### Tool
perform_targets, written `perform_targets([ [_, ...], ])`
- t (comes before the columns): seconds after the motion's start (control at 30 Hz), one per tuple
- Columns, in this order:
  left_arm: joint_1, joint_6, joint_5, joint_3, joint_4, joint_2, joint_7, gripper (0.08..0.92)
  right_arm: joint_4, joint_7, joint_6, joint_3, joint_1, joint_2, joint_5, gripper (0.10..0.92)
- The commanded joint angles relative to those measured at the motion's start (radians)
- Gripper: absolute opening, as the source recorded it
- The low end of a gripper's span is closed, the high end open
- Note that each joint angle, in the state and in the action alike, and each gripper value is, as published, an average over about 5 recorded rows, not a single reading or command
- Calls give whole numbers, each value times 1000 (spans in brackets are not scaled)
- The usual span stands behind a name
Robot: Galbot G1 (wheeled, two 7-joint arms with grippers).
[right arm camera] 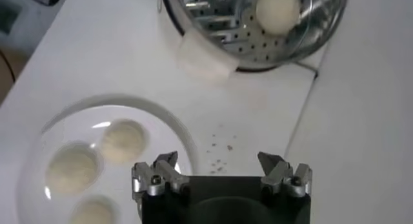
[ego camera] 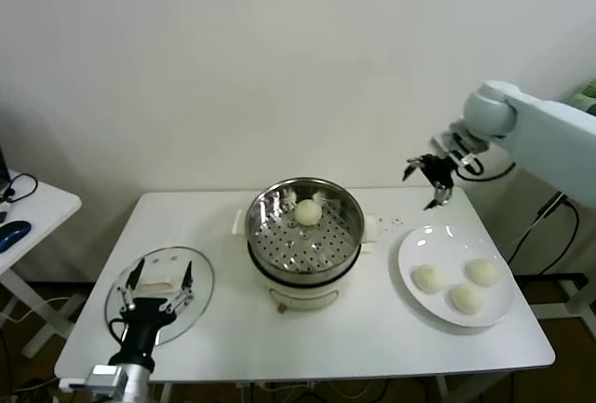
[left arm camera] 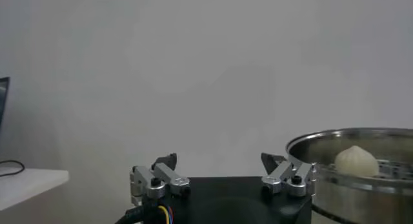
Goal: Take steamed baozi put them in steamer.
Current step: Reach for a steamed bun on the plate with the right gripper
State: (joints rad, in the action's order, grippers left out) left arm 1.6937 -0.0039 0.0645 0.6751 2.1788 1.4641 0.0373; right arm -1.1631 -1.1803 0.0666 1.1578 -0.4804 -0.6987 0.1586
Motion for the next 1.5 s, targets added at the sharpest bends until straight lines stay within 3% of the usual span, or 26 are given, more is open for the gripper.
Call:
perform_targets([
  [0.03,18,-4,5,0,6,4,0,823,3,17,-100,-189,313,114,-96,823],
  [0.4,34,-29,21,5,-12,7,6,823,9,21,-112,-224,470,76,-125,823],
  [1.5,28,-28,25,7,-46,6,5,823,177,71,-101,-259,476,-72,-160,823],
])
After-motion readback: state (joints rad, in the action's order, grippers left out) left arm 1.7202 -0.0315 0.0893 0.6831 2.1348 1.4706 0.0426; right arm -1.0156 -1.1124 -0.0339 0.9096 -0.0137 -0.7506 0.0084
